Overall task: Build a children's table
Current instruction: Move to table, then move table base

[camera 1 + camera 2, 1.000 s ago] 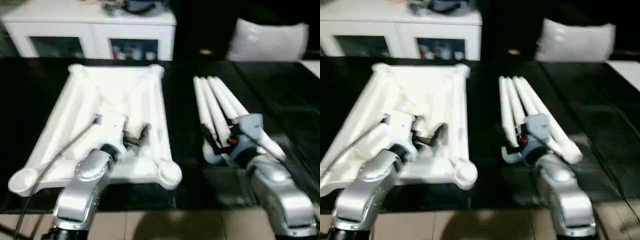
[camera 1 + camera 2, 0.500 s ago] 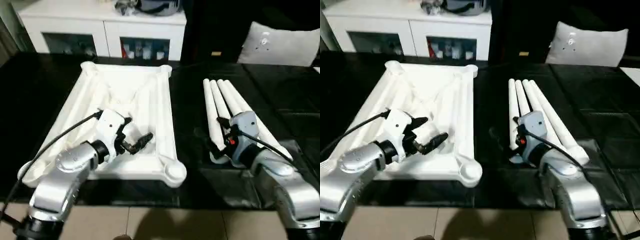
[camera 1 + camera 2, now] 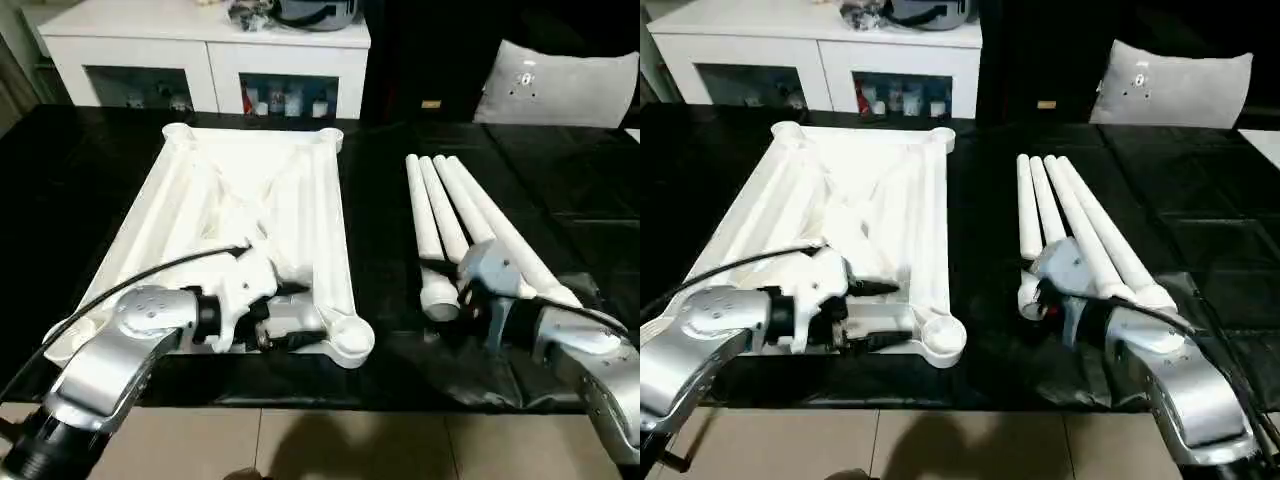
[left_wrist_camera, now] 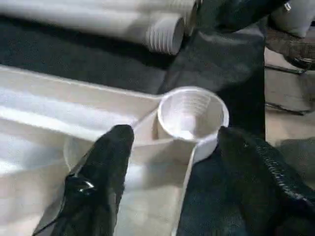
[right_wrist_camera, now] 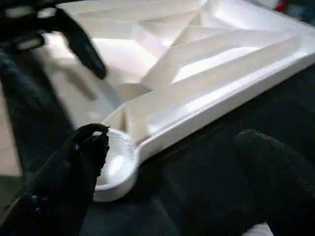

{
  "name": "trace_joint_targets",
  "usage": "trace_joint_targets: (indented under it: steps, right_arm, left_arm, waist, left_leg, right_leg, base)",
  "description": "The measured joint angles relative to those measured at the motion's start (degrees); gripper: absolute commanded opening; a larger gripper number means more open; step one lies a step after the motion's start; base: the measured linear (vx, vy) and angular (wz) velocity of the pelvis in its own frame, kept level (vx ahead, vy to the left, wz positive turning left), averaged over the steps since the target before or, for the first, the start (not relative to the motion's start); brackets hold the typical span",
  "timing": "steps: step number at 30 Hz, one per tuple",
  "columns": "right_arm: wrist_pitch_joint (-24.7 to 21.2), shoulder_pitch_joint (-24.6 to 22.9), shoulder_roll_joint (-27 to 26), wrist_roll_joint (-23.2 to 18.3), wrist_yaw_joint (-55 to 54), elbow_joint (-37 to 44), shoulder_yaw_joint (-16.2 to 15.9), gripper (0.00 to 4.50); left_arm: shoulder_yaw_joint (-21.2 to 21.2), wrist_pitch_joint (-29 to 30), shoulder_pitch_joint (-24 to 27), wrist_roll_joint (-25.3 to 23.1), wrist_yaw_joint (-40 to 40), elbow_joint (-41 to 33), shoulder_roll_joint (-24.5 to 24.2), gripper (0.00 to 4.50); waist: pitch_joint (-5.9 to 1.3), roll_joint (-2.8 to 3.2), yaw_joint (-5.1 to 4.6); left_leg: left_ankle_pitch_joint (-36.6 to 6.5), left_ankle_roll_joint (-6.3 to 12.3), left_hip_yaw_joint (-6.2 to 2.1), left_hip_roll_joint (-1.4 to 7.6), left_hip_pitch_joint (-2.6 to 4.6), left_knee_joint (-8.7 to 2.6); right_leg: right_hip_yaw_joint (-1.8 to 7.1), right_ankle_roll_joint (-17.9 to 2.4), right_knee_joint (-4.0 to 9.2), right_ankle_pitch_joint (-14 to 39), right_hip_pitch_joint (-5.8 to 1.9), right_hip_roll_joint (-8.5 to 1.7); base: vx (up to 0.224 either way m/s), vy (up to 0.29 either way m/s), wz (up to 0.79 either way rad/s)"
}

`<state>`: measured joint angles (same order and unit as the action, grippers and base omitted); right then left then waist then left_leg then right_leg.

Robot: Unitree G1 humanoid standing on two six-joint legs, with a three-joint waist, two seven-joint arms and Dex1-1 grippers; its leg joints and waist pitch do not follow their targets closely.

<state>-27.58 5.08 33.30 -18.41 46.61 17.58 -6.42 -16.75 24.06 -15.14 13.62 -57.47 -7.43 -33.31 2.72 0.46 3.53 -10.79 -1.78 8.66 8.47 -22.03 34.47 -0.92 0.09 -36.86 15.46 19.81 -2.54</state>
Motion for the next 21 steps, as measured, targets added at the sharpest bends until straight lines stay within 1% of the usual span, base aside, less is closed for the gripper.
trace_joint_targets:
  steps: [1, 3, 6, 8, 12, 14, 15, 16, 19, 21]
  right_arm:
    - [-0.3, -0.1, 0.4, 0.0, 0.3, 0.4, -0.6, 4.5]
    - [-0.9, -0.5, 1.1, 0.0, 1.1, 1.0, -1.1, 4.5]
    - [-1.5, -1.0, 1.4, -0.1, 1.7, 2.3, -1.3, 4.5]
    - [-2.2, -1.2, 1.8, -0.4, 2.0, 2.9, -1.7, 4.5]
    - [-3.0, -1.7, 2.2, -0.8, 2.1, 3.9, -2.0, 4.5]
    - [-3.4, -2.2, 2.3, -0.8, 2.1, 4.3, -2.1, 4.5]
    - [-3.5, -2.3, 2.3, -0.8, 2.1, 4.3, -2.1, 4.5]
    - [-3.5, -2.3, 2.2, -0.8, 2.1, 4.3, -2.3, 4.5]
    - [-3.7, -2.3, 2.2, -0.8, 2.0, 4.3, -2.8, 4.5]
    - [-3.9, -2.3, 2.2, -0.8, 2.0, 4.3, -3.0, 4.5]
  left_arm:
    - [-0.6, -0.1, -0.6, -0.4, -0.7, 0.7, -0.2, 2.89]
    - [-1.9, -0.2, -1.2, -1.1, -2.3, 1.1, -1.4, 2.81]
    - [-2.4, -0.5, -1.2, -2.0, -3.8, 1.8, -2.4, 2.44]
    - [-3.1, -1.3, -1.3, -2.6, -4.2, 2.9, -2.4, 2.37]
    - [-4.3, -2.6, -1.5, -4.5, -4.2, 4.8, -2.5, 2.02]
    - [-4.5, -2.9, -1.7, -5.6, -3.6, 5.8, -2.6, 1.94]
    - [-4.5, -2.9, -1.9, -6.0, -3.4, 6.2, -2.6, 1.84]
    - [-4.5, -3.2, -2.0, -6.5, -3.3, 6.6, -2.5, 1.63]
    - [-4.5, -3.8, -2.0, -7.2, -3.0, 7.1, -2.5, 1.57]
    - [-4.6, -4.0, -2.0, -7.6, -3.0, 7.3, -2.5, 1.39]
  waist:
    - [0.0, 0.0, 0.07]
    - [0.0, 0.0, 0.15]
    - [0.02, 0.04, 0.17]
    - [0.02, 0.04, 0.16]
    - [0.03, 0.06, 0.19]
    - [0.03, 0.06, 0.28]
    - [0.03, 0.06, 0.28]
    - [0.03, 0.06, 0.29]
    - [0.03, 0.06, 0.37]
    - [0.03, 0.06, 0.44]
  left_leg:
    - [0.0, 0.06, 0.01, 0.01, -0.12, 0.01]
    - [0.0, 0.06, 0.03, 0.02, -0.1, 0.0]
    - [0.0, 0.05, 0.05, 0.04, -0.04, 0.0]
    - [0.0, 0.03, 0.08, 0.04, 0.01, 0.01]
    - [0.1, 0.02, 0.09, 0.05, 0.04, 0.01]
    - [0.1, 0.02, 0.08, 0.06, 0.03, 0.01]
    - [0.1, 0.02, 0.09, 0.06, 0.03, 0.01]
    - [0.1, 0.02, 0.09, 0.06, 0.03, 0.01]
    - [0.1, 0.02, 0.11, 0.06, 0.02, 0.01]
    - [0.1, 0.02, 0.11, 0.07, 0.02, 0.01]
  right_leg:
    - [-0.01, 0.0, -0.02, 0.0, 0.12, 0.0]
    - [-0.01, 0.0, -0.02, 0.0, 0.12, 0.0]
    - [-0.01, 0.0, -0.05, 0.0, 0.1, 0.0]
    - [0.0, 0.0, -0.09, 0.0, 0.07, -0.02]
    - [0.0, 0.0, -0.12, 0.0, 0.07, -0.01]
    - [0.0, 0.0, -0.12, 0.0, 0.07, -0.01]
    - [0.0, 0.0, -0.12, 0.0, 0.07, -0.01]
    - [0.0, 0.0, -0.12, 0.0, 0.07, -0.01]
    - [0.0, 0.0, -0.11, 0.0, 0.08, -0.01]
    - [0.0, 0.0, -0.11, 0.0, 0.08, -0.01]
  base:
    - [0.0, 0.0, 0.0]
    - [0.0, 0.0, 0.0]
    - [0.0, 0.0, 0.0]
    - [0.0, 0.0, 0.0]
    - [0.0, 0.0, 0.0]
    - [0.0, 0.0, 0.0]
    - [0.0, 0.0, 0.0]
    - [0.0, 0.0, 0.0]
    - [0.0, 0.0, 0.0]
    - [0.0, 0.0, 0.0]
